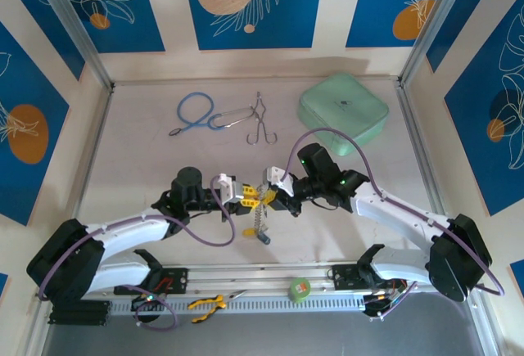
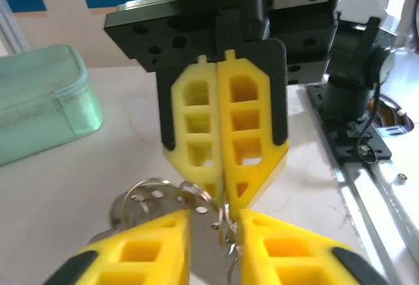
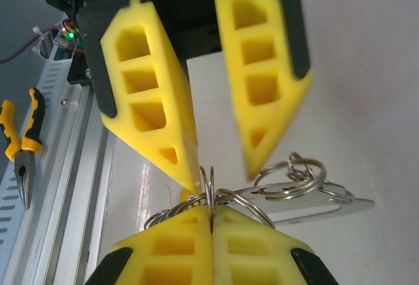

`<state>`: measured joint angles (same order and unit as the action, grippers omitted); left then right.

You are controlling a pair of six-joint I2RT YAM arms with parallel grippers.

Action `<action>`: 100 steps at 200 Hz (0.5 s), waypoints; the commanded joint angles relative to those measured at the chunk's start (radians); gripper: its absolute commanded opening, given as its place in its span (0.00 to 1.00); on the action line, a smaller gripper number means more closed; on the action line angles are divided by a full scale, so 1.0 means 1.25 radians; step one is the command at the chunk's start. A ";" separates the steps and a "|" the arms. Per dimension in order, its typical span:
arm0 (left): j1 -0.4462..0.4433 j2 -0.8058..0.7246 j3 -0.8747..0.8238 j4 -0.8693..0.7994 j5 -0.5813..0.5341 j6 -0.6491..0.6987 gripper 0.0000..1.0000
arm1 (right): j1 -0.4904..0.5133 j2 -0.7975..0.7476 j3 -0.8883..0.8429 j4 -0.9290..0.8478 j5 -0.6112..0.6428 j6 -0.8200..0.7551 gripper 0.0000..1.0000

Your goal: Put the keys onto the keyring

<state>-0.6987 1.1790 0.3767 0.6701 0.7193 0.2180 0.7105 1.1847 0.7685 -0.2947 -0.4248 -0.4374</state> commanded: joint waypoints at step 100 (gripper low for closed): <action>-0.010 -0.038 0.079 -0.259 -0.024 0.134 0.25 | 0.100 0.147 0.272 -0.356 0.228 -0.184 0.00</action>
<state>-0.7010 1.1130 0.4397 0.3988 0.6682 0.3504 0.8066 1.3487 1.0523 -0.6689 -0.1665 -0.6323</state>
